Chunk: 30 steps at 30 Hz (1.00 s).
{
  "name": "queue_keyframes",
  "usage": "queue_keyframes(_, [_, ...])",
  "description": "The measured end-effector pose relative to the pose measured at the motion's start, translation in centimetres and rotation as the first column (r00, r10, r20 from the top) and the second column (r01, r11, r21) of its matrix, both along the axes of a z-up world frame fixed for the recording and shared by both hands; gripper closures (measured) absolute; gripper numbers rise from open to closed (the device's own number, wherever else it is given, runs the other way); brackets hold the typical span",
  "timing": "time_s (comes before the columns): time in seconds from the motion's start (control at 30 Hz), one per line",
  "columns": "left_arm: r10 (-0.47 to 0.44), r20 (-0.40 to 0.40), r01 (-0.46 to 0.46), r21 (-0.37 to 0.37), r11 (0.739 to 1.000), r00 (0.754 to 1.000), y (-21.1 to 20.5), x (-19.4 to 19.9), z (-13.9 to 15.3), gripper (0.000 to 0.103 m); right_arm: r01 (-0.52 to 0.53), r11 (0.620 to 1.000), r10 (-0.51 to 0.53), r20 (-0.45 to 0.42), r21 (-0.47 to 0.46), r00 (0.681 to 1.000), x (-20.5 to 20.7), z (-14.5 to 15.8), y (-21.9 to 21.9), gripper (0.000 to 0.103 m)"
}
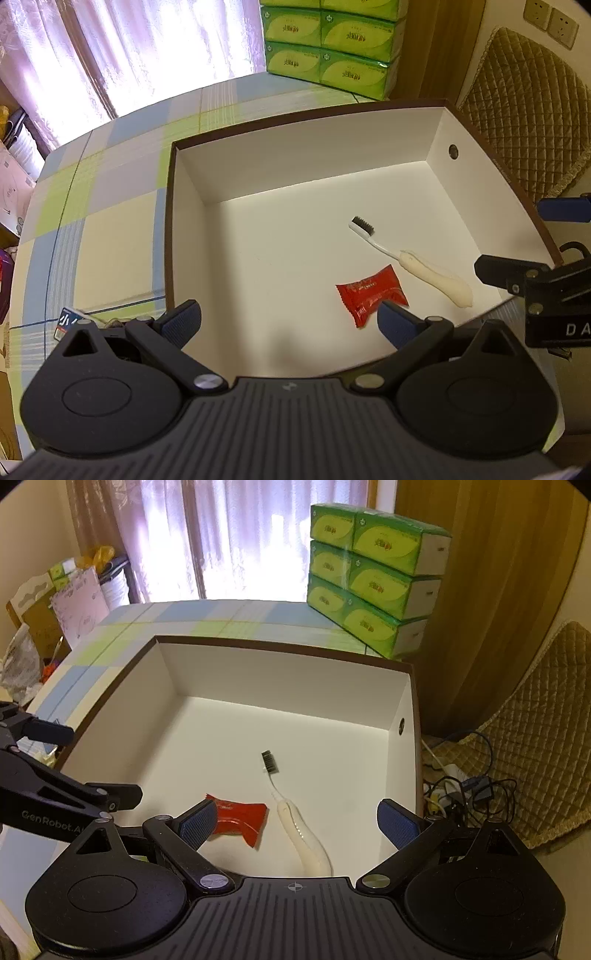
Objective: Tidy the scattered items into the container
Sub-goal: 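Withdraw both tools from the box back toward the item pile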
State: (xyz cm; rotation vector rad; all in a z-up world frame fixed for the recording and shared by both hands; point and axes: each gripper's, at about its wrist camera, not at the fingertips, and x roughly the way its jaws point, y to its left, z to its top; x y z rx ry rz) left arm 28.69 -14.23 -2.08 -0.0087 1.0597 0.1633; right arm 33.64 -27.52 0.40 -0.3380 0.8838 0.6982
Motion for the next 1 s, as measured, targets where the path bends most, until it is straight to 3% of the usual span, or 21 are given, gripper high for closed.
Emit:
queue_keyframes(0.53, [0.008, 0.054, -0.008, 0.006, 1.000, 0.998, -0.9, -4.9, 2.0, 0.002, 0.016, 0.997, -0.018, 0.024, 0.079, 1.000, -3.4, 1.3, -1.7, 0.005])
queue_keyframes(1.0, [0.039, 0.061, -0.039, -0.001, 0.999, 0.997, -0.1, -8.5, 2.3, 0.002, -0.005, 0.997, 0.004, 0.013, 0.077, 1.000, -5.4, 0.7, -1.7, 0.005])
